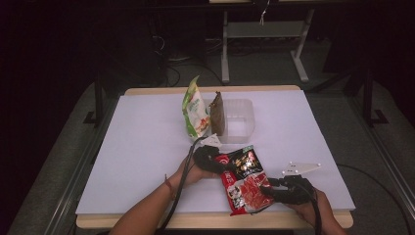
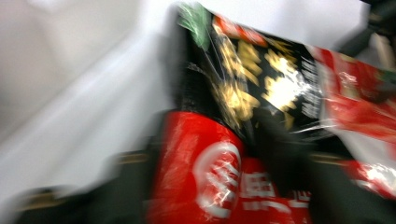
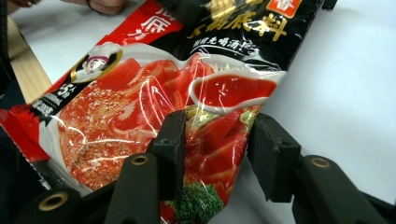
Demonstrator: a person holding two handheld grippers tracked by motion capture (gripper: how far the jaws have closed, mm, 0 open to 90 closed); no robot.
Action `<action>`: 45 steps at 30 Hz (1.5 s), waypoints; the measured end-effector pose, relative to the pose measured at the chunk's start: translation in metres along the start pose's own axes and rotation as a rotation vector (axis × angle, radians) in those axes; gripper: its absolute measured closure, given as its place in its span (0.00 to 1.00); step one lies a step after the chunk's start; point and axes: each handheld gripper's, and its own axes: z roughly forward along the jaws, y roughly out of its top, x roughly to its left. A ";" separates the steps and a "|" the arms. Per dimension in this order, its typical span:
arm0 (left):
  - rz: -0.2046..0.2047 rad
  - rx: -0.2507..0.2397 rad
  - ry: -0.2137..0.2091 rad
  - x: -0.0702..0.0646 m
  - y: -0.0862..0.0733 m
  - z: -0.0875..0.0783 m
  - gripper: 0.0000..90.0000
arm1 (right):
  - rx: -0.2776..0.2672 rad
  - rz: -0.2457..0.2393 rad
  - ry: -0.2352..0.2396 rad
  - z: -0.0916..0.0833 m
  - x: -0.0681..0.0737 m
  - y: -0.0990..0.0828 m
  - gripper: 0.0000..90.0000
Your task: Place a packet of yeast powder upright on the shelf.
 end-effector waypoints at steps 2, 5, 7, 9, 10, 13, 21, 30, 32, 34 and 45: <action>0.036 -0.029 0.032 -0.002 0.000 -0.001 0.88 | 0.001 -0.002 0.001 0.000 0.000 0.000 0.63; 0.074 -0.070 0.070 -0.006 0.000 -0.003 0.97 | 0.002 -0.004 0.002 0.000 -0.001 0.000 0.61; 0.092 -0.097 0.097 -0.010 0.001 -0.005 0.97 | 0.005 -0.008 -0.001 0.000 -0.001 0.000 0.60; 0.103 -0.111 0.103 -0.011 0.002 -0.006 0.98 | 0.005 -0.008 0.005 0.000 -0.002 -0.001 0.59; 0.108 -0.128 0.107 -0.013 0.003 -0.008 0.98 | 0.004 -0.010 0.006 0.000 -0.002 -0.001 0.58; 0.135 -0.158 0.123 -0.018 0.006 -0.012 0.98 | 0.007 -0.015 0.022 0.001 -0.002 0.000 0.50; 0.208 -0.268 0.122 -0.039 0.021 -0.032 0.98 | 0.022 -0.005 0.099 0.005 -0.004 0.002 0.35; 0.172 -0.327 0.075 -0.037 0.021 -0.035 0.95 | 0.014 0.049 0.160 0.000 -0.011 0.002 0.65; 0.154 -0.329 0.063 -0.034 0.020 -0.034 0.91 | 0.006 0.057 0.160 0.000 -0.012 0.001 0.69; 0.127 -0.329 0.059 -0.031 0.018 -0.033 0.86 | 0.005 0.045 0.149 0.000 -0.011 0.001 0.70; -0.057 -0.136 -0.022 -0.015 0.007 -0.011 0.19 | 0.006 0.026 0.121 0.001 -0.009 0.000 0.76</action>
